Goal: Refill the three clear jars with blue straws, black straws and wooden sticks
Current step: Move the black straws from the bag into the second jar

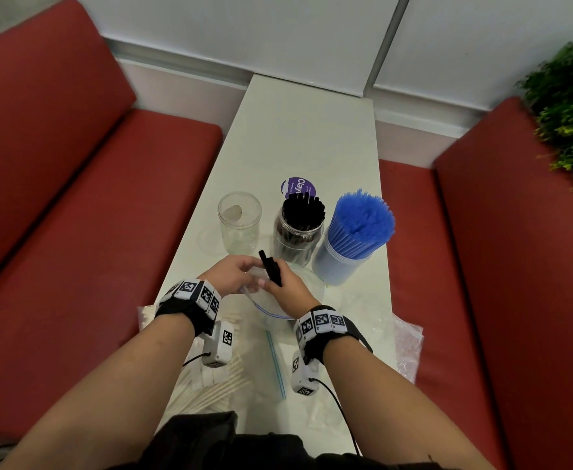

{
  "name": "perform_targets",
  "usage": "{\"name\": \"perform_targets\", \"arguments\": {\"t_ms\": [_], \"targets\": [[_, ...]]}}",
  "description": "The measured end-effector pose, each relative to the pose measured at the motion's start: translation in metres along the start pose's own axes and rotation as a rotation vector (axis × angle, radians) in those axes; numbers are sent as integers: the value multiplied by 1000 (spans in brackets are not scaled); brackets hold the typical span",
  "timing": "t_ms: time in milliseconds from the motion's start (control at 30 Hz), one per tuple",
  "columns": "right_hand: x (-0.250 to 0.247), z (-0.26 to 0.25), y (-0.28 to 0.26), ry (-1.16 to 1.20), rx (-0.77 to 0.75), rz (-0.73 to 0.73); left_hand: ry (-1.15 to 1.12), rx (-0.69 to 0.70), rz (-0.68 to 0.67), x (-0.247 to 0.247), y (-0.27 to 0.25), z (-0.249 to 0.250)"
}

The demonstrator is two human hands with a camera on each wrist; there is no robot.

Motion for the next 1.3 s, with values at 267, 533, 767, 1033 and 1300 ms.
{"name": "perform_targets", "arguments": {"t_ms": [267, 533, 767, 1033, 1300], "targets": [[-47, -63, 9, 178, -116, 273, 30, -29, 15, -2, 1, -5], [-128, -152, 25, 474, -370, 462, -23, -64, 12, 0, 3, -6], [-149, -162, 39, 448, -403, 533, -28, -61, 10, -1, 1, -2], [-160, -160, 49, 391, -428, 622, -24, -77, 10, -1, -1, 2], [-130, -112, 56, 381, -260, 525, -26, -123, 13, 0, 0, 3]]}}
Point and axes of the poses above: each hand's wrist, its own y-axis towards the middle knuckle, its own x-axis out of the palm, z = x × y, the point moved 3 cm from there along y, towards the middle knuckle, and after that the axes turned 1 degree about -x, right-handed, at the moved point
